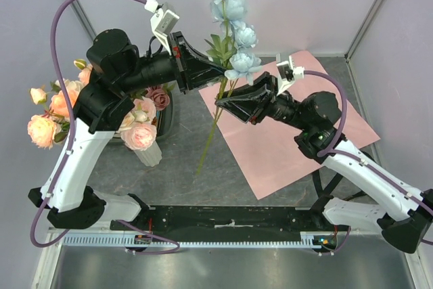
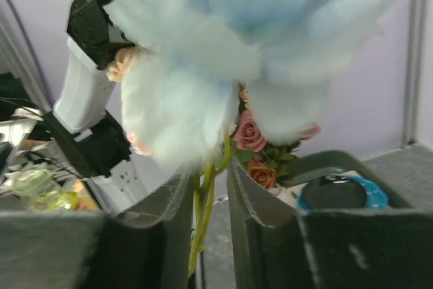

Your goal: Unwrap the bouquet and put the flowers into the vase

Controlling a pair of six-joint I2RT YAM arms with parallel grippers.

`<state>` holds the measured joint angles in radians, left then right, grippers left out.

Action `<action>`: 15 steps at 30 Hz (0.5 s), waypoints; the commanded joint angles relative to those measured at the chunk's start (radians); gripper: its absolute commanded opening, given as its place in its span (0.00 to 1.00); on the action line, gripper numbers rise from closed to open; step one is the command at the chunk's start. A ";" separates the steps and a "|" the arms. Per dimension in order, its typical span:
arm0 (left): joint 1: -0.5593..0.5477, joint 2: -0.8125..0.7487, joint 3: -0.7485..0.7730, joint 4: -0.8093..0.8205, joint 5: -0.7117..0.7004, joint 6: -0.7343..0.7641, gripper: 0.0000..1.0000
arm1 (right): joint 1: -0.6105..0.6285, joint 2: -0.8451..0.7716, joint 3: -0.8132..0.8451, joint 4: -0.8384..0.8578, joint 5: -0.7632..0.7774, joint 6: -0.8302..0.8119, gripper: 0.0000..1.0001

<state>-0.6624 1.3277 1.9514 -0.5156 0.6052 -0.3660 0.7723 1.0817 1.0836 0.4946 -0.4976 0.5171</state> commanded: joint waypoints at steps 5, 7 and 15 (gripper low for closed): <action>-0.006 -0.013 0.011 -0.029 0.133 0.025 0.02 | 0.009 0.084 0.261 -0.341 -0.065 -0.068 0.57; -0.006 -0.018 0.001 -0.032 0.133 0.033 0.02 | 0.008 0.096 0.279 -0.378 -0.070 -0.077 0.59; -0.005 -0.004 0.040 -0.139 0.137 0.108 0.02 | 0.008 0.083 0.303 -0.465 -0.085 -0.098 0.72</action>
<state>-0.6643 1.3277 1.9511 -0.5999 0.7090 -0.3233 0.7807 1.1774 1.3495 0.0898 -0.5617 0.4480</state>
